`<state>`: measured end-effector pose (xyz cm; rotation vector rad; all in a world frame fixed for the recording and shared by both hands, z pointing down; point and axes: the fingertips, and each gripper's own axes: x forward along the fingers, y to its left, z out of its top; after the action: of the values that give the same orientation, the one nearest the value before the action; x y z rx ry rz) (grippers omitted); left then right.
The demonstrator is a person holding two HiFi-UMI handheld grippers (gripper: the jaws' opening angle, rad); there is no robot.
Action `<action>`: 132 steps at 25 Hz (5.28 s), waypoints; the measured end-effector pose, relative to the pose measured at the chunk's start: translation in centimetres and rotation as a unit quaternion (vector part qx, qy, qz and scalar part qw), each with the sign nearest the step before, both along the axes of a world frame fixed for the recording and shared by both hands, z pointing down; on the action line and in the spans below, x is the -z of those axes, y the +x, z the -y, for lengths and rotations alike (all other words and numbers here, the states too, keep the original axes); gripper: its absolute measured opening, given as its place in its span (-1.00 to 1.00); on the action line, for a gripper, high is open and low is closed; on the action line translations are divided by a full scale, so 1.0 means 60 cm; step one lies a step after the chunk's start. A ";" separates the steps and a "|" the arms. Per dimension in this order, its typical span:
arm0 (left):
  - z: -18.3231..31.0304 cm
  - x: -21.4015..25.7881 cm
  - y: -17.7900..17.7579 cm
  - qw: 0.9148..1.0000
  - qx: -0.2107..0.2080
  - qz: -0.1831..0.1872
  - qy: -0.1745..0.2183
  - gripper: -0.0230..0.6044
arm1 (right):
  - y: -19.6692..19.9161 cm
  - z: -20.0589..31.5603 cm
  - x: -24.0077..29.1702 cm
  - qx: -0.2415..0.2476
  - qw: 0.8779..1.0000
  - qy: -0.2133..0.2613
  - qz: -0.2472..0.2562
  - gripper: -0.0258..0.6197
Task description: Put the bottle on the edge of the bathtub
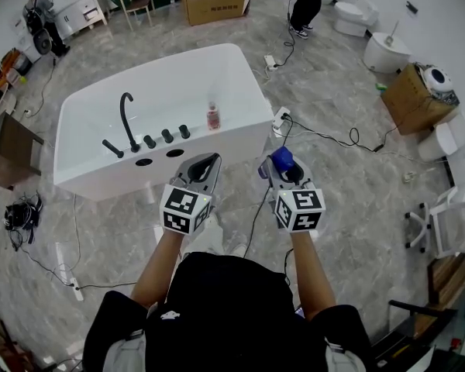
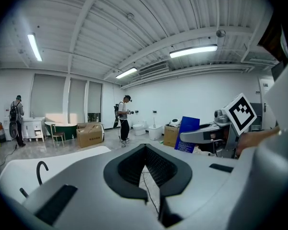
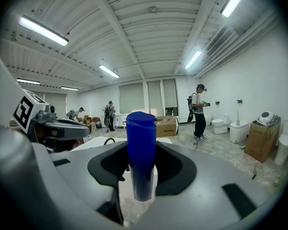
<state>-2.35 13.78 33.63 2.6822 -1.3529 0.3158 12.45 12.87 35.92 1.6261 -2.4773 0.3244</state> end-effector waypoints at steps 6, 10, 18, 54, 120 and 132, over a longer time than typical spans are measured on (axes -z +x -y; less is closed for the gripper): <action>0.031 -0.010 0.005 1.000 0.006 0.000 -0.003 -0.88 | 0.006 0.030 -0.014 0.003 1.000 -0.006 0.001 -0.43; 0.070 -0.015 0.004 1.000 0.006 -0.003 -0.006 -0.88 | 0.002 0.069 -0.019 0.004 1.000 -0.009 -0.001 -0.43; 0.185 -0.031 -0.010 1.000 0.006 -0.009 -0.012 -0.88 | -0.016 0.181 -0.033 0.004 1.000 -0.015 -0.003 -0.43; 0.640 -0.123 -0.079 0.992 -0.092 -0.004 -0.087 -0.88 | -0.119 0.596 -0.119 -0.069 0.994 -0.087 -0.011 -0.43; 0.742 -0.593 0.038 0.961 -0.058 0.058 -0.264 -0.88 | -0.077 0.777 -0.633 0.078 0.960 -0.257 -0.083 -0.43; 0.748 -0.614 0.035 0.960 -0.050 0.060 -0.268 -0.88 | -0.082 0.808 -0.684 0.096 0.958 -0.246 -0.116 -0.43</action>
<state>-0.25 -31.08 70.45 2.3004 -0.9754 0.7457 7.54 -35.63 76.99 1.1433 -2.1303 0.6230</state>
